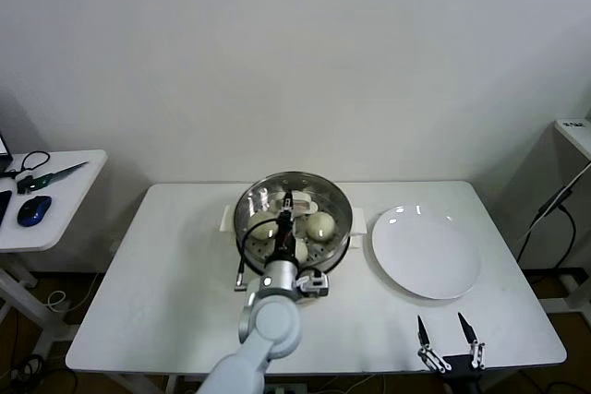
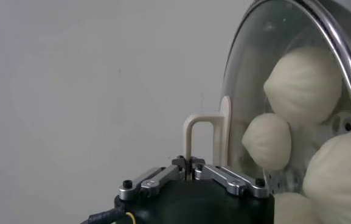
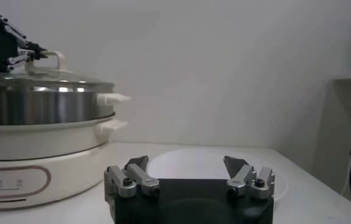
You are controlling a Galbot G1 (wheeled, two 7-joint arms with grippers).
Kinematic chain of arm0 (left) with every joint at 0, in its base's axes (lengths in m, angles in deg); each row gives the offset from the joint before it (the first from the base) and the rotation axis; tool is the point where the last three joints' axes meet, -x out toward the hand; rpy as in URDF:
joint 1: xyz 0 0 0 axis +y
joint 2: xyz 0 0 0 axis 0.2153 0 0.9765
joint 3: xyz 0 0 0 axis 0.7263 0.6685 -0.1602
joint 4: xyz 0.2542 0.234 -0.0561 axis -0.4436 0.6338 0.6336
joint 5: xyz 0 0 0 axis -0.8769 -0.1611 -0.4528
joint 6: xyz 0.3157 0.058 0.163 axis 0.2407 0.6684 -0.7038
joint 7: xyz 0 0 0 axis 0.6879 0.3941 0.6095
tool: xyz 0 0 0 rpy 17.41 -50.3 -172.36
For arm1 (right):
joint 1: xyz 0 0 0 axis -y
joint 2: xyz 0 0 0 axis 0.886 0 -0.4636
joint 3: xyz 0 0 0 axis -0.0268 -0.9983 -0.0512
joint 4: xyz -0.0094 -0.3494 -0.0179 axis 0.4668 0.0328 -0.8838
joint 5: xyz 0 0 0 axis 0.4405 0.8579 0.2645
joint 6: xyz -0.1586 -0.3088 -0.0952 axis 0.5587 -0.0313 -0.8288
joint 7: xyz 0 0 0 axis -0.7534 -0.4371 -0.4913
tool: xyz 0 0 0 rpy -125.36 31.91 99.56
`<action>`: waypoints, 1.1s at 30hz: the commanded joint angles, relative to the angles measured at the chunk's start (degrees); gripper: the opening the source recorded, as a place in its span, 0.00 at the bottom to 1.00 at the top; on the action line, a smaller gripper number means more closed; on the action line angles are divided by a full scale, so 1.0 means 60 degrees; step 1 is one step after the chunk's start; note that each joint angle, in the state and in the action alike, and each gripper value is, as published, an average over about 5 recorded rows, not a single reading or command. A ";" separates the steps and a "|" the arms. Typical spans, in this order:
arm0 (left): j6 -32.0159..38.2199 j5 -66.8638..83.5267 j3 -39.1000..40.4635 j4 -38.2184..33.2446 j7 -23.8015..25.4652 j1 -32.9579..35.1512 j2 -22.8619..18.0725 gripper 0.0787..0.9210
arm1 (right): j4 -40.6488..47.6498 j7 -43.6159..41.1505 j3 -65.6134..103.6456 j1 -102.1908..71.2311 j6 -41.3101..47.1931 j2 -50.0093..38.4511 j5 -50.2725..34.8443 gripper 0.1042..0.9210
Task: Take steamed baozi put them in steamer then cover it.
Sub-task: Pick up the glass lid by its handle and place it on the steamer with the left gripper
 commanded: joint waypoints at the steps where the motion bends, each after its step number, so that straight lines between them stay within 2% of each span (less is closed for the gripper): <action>1: -0.0029 -0.0003 -0.0027 0.0126 0.0000 -0.0043 0.0015 0.06 | -0.0062 -0.0019 0.0004 -0.0001 -0.0022 0.0015 0.0026 0.88; 9: -0.0112 0.0596 0.0110 -0.0360 0.0150 0.0044 0.0275 0.06 | -0.0171 0.0099 0.0003 -0.0017 0.0158 0.0018 -0.0074 0.88; 12: -0.0223 0.1089 0.0236 -0.0854 0.0322 0.0096 0.0516 0.10 | -0.0247 0.0249 -0.0014 -0.0017 0.0443 -0.0002 -0.0229 0.88; 18: -0.0470 0.2012 0.0260 -0.2310 0.0564 0.0398 0.1176 0.30 | -0.0416 0.0476 -0.0065 -0.0007 0.0938 -0.0072 -0.0534 0.88; 23: -0.0681 0.3722 0.0125 -0.3731 0.0385 0.0952 0.1652 0.47 | -0.0471 0.0572 -0.0132 0.0066 0.1095 -0.0080 -0.0569 0.88; 28: 0.0196 0.6387 -0.0720 -0.4464 -0.0475 0.2082 0.2101 0.65 | -0.0541 0.0650 -0.0168 0.0165 0.1106 -0.0188 -0.0548 0.88; 33: 0.1793 0.8899 -0.2445 -0.4708 -0.1802 0.3497 0.1933 0.81 | -0.0484 0.0688 -0.0130 0.0428 0.0994 -0.0166 -0.0411 0.88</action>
